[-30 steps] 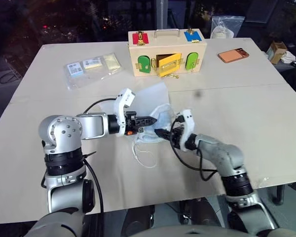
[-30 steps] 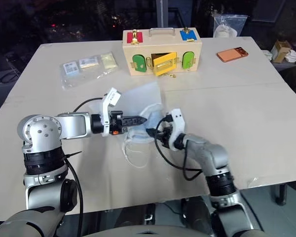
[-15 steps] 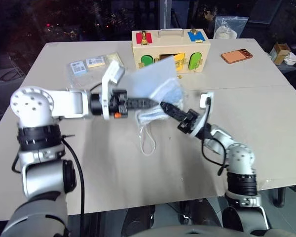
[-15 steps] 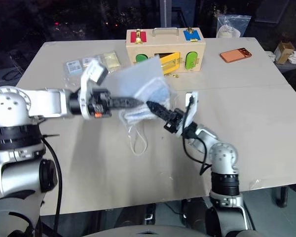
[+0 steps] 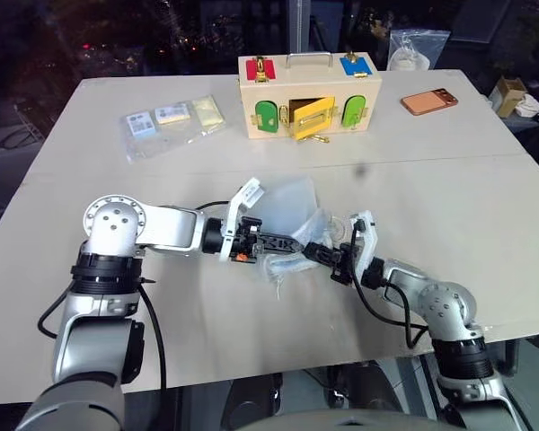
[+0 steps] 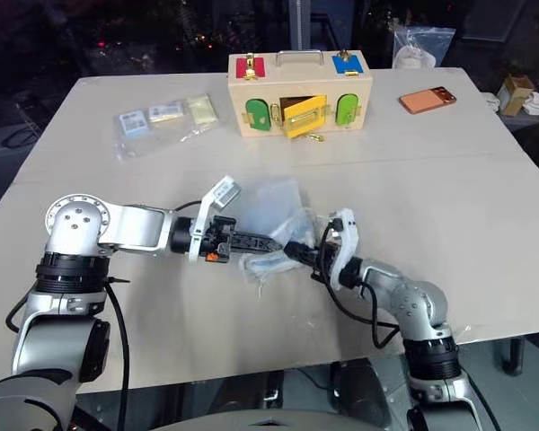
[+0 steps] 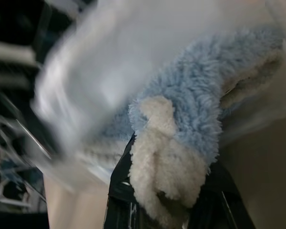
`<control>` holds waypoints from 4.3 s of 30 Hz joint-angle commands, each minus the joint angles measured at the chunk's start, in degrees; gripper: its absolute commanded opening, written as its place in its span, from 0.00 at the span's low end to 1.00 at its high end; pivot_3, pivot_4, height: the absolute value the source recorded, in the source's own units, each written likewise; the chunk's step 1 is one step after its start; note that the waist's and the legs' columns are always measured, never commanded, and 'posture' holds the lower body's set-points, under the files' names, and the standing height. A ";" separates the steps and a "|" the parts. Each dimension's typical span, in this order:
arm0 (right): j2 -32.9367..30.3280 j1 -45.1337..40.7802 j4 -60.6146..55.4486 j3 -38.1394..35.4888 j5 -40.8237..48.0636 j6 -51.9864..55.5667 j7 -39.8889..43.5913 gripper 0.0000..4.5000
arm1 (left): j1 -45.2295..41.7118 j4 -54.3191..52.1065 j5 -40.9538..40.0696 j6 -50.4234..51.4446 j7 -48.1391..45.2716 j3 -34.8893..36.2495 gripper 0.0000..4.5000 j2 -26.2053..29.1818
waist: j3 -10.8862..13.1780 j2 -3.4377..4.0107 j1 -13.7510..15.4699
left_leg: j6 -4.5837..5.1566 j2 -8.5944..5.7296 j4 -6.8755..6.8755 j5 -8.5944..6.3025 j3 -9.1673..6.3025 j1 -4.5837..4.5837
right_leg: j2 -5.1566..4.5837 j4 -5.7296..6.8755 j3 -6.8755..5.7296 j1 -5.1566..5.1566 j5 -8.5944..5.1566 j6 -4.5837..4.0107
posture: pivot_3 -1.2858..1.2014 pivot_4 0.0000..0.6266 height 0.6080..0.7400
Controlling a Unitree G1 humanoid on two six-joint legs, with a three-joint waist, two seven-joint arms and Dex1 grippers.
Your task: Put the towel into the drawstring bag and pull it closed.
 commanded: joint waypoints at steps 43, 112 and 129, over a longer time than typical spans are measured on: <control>6.87 -22.99 43.50 14.01 -43.58 -58.02 22.12 0.22 | 7.83 -11.88 26.08 -11.99 -9.32 3.80 0.00 -2.89 | 0.00 0.00 -0.22 | -0.15 0.08 -0.12 0.08 0.32 0.77 | 0.04 0.03 0.26 0.55 0.00 -0.02 | 0.52 0.24 1.00; -0.79 -17.67 11.05 6.38 -43.74 -25.23 7.86 0.00 | 12.49 -8.97 61.30 -50.39 -61.89 8.10 0.91 6.22 | 0.09 0.11 -0.25 | -0.06 0.16 -0.06 0.04 0.45 -0.09 | 0.30 0.12 0.16 -0.41 -0.05 -0.07 | 0.52 0.24 1.00; 3.16 -20.52 18.61 7.79 -42.13 -22.69 4.92 0.57 | 35.49 -23.38 56.71 -49.70 -59.07 18.30 0.92 7.78 | 0.06 0.09 -0.31 | -0.07 0.20 -0.11 0.04 0.43 -0.03 | 0.25 0.13 0.17 -0.40 -0.05 -0.09 | 0.52 0.24 1.00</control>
